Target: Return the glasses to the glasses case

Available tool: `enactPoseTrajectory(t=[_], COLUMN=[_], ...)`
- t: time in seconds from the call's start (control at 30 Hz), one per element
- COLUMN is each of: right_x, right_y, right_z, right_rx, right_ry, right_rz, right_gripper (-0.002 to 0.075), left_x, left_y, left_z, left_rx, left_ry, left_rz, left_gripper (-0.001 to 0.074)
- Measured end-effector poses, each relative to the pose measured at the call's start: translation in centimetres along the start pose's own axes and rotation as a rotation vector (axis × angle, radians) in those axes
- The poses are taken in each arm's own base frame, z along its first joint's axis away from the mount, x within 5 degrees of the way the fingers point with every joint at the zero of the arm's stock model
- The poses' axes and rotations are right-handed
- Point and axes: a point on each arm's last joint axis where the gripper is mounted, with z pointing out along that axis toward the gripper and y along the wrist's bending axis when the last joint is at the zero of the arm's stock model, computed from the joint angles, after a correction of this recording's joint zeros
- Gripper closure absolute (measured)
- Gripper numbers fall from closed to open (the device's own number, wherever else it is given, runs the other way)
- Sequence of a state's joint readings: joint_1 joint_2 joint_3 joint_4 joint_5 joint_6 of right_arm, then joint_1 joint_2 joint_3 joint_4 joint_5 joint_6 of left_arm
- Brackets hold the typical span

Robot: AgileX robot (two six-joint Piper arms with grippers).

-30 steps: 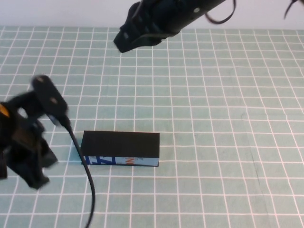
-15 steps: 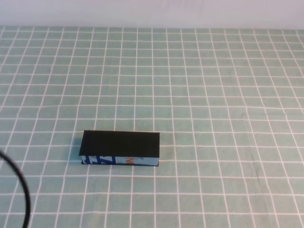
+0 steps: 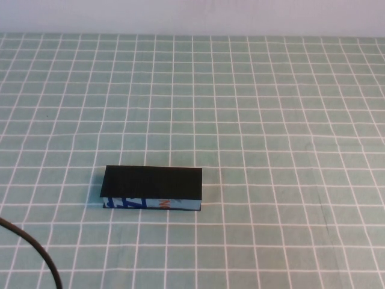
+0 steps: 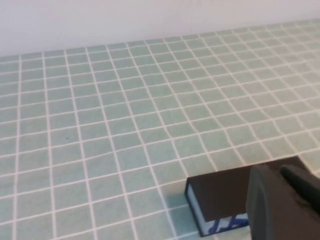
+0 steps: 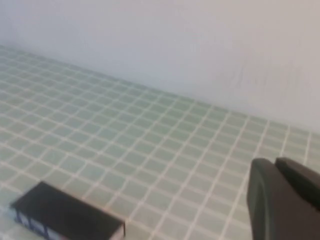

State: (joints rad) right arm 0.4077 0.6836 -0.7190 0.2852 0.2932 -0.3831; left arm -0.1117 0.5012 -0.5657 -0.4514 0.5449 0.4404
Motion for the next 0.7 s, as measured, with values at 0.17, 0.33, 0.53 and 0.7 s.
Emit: enactPoseTrajectory(t=[0.17, 0.33, 0.53, 0.7], right_x=[5.5, 8.7, 9.0, 9.2], right_y=[0.4, 0.6, 0.7, 0.8], right_z=[-3.1, -4.4, -4.8, -4.8], right_rx=[0.009, 0.01, 0.007, -0.003], right_ry=[-0.009, -0.008, -0.021, 0.002], right_rz=[0.003, 0.005, 0.004, 0.005], right_gripper=[0.0739, 0.0739, 0.0739, 0.0739], left_x=[0.2, 0.2, 0.2, 0.2], left_y=[0.0, 0.1, 0.1, 0.1], left_z=[0.3, 0.3, 0.3, 0.3], left_rx=[0.0, -0.002, -0.002, -0.002], left_ry=[-0.025, -0.035, -0.035, -0.037], left_rz=[-0.039, -0.046, -0.048, -0.048], left_gripper=[0.0734, 0.0734, 0.0734, 0.0734])
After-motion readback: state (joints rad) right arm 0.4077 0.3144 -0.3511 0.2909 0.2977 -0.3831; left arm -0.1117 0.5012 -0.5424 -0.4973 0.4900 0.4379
